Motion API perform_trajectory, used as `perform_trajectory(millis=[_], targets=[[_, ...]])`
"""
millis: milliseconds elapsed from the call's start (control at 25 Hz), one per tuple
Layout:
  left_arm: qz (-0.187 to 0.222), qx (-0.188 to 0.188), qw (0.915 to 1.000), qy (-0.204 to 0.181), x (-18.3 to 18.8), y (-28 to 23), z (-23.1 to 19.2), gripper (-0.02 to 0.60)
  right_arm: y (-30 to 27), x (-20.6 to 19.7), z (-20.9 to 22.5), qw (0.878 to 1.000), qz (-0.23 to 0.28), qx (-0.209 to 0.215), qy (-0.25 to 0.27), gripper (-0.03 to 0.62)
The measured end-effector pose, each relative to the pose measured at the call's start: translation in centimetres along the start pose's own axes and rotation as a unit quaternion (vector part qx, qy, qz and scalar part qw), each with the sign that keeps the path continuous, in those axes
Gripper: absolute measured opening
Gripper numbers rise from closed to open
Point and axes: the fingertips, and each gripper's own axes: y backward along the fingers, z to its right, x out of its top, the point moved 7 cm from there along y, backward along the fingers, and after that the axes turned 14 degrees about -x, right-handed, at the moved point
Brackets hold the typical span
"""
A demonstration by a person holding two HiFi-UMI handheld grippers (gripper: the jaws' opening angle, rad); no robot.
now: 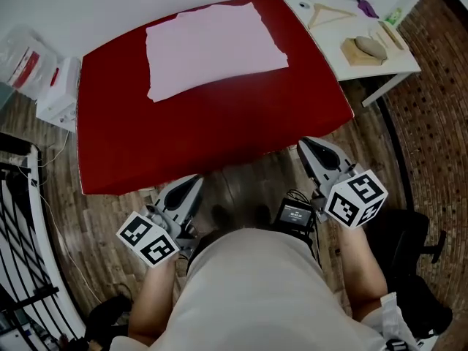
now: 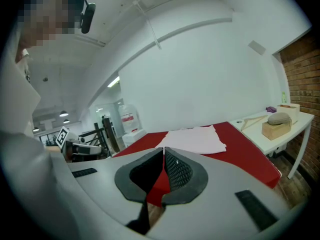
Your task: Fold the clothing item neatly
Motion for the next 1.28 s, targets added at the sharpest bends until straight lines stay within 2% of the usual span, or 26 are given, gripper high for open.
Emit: perform_trajectory(millis=[360, 560, 840, 1280], targets=[[0.021, 0.047, 0.9985, 0.018, -4.0, -1.6, 3.6, 0.005, 1.9, -2.4, 1.5, 0.997, -0.03, 0.066, -0.003, 0.015], [0.021, 0.051, 0.9982, 0.022, -5.2, -1.7, 4.5, 0.005, 2.2, -3.0, 1.5, 0.996, -0.032, 0.079, -0.002, 0.015], [-0.003, 0.034, 0.9992, 0.019, -3.9, -0.4, 4.3, 0.005, 2.4, -2.2, 0.1, 0.997, -0.023, 0.067, -0.043, 0.014], [-0.014, 0.01, 0.9997, 0.016, -2.3, 2.1, 3.3, 0.005, 1.8, -0.5, -3.4, 0.999, -0.008, 0.036, -0.02, 0.012]])
